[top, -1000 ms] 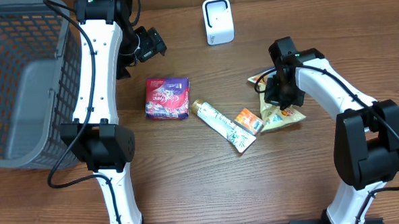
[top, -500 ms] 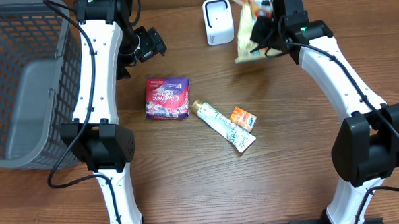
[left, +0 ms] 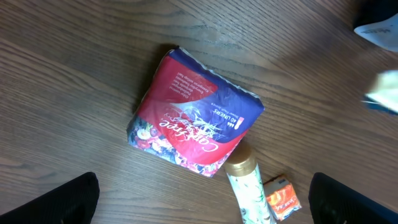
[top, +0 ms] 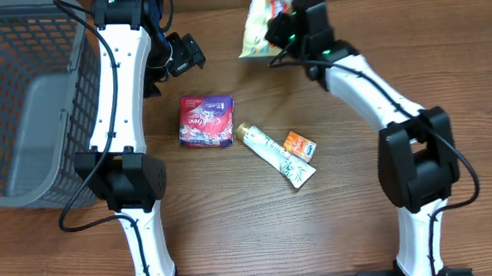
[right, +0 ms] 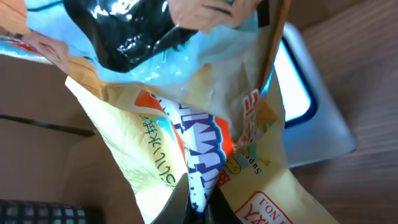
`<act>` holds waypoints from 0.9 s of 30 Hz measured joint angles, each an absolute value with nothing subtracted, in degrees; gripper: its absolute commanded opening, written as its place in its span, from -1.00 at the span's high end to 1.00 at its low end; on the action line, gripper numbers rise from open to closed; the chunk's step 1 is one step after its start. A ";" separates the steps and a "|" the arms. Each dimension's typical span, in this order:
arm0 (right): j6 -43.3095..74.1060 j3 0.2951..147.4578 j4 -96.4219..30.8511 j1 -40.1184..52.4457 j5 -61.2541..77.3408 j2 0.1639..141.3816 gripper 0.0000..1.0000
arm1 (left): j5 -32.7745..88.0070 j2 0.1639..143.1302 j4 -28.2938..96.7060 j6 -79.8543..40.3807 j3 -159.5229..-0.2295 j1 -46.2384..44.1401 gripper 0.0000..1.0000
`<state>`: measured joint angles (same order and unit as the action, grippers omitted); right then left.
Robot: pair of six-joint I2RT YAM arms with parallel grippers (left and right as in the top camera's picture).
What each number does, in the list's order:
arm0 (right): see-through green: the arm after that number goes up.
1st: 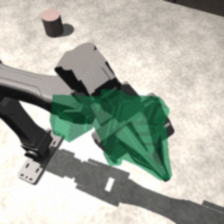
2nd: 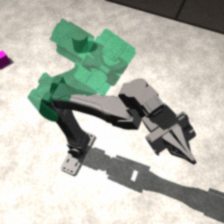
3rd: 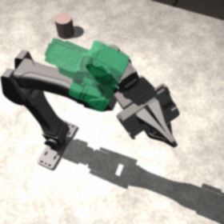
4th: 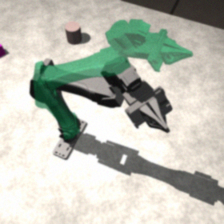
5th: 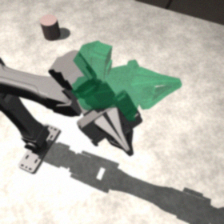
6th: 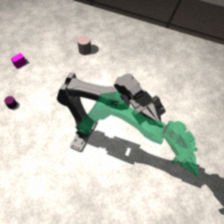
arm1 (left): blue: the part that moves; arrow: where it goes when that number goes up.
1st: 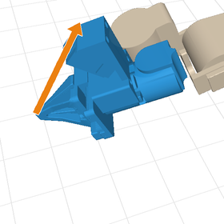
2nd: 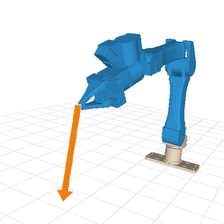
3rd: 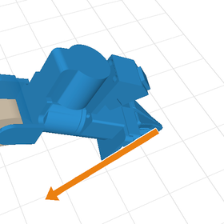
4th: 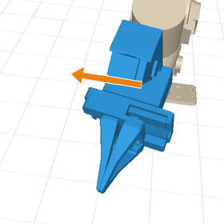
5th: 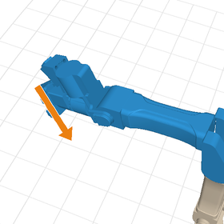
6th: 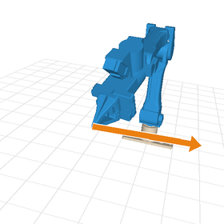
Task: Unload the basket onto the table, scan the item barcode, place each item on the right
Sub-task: 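Hold the snack bag up against the white scanner with the right gripper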
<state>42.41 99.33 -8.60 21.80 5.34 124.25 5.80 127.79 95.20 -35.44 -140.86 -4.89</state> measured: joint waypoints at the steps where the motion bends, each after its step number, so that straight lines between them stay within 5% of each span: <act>1: 42.24 99.33 -8.58 22.44 4.47 124.66 0.92 | 5.80 127.79 95.18 -35.44 -140.86 -4.89 -0.99; 27: 35.75 99.33 0.01 22.57 -4.91 129.78 0.92 | 5.80 127.79 95.20 -35.44 -140.86 -4.89 -0.99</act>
